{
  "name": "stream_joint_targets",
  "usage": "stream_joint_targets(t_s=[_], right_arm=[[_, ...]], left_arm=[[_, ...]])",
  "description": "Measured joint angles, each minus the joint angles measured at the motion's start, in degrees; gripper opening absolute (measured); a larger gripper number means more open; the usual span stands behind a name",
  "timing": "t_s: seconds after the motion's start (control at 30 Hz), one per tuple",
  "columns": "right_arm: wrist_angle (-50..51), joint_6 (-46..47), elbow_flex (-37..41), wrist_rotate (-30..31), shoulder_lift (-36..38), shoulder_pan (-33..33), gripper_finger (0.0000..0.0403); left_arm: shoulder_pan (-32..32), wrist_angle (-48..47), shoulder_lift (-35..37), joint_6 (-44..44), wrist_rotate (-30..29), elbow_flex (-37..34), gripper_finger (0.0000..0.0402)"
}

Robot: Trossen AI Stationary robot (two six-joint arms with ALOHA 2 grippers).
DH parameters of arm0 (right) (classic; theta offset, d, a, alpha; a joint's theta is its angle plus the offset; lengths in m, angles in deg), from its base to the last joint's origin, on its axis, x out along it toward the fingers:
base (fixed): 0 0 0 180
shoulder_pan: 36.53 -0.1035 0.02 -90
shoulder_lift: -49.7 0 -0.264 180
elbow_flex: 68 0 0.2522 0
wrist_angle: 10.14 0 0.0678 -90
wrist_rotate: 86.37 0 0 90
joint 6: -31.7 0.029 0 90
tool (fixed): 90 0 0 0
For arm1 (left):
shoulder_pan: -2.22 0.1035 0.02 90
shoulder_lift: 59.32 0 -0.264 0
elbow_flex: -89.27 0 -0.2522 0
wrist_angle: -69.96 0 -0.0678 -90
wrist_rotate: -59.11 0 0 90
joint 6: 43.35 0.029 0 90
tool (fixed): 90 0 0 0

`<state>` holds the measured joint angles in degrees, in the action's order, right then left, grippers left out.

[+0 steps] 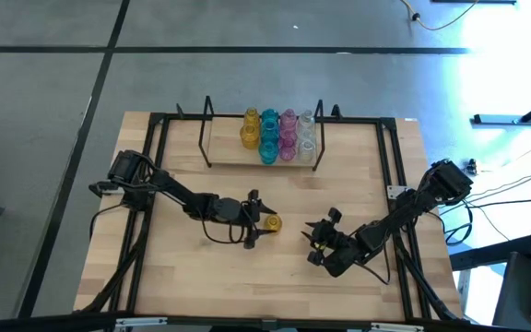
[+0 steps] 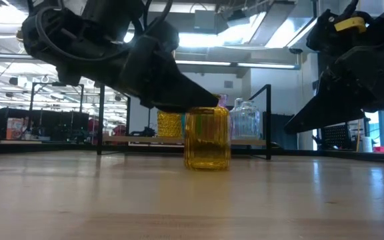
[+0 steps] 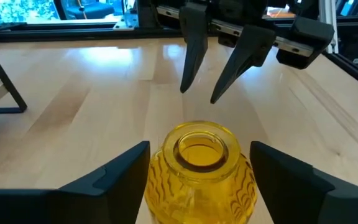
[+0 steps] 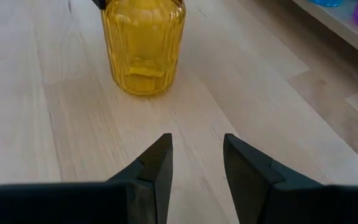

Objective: Sort vases onto shelf
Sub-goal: Put the yellow vase on the shelf aligned with the other yellow vases

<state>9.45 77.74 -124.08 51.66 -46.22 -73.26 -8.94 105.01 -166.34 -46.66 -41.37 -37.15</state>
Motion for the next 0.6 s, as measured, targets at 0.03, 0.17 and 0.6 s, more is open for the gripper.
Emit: stream_joint_targets(t_s=[0.03,0.17,0.6], right_arm=[[0.00,0.00,0.00,0.00,0.00,0.00,0.0127],[0.00,0.00,0.00,0.00,0.00,0.00,0.0127],[0.02,0.00,0.00,0.00,0.00,0.00,0.0127]], left_arm=[[0.00,0.21,0.02,0.00,0.18,0.00,0.0264],[0.00,0.72,0.02,0.05,0.98,0.00,0.0248],[0.00,0.81,0.04,0.48,1.18,0.00,0.0209]])
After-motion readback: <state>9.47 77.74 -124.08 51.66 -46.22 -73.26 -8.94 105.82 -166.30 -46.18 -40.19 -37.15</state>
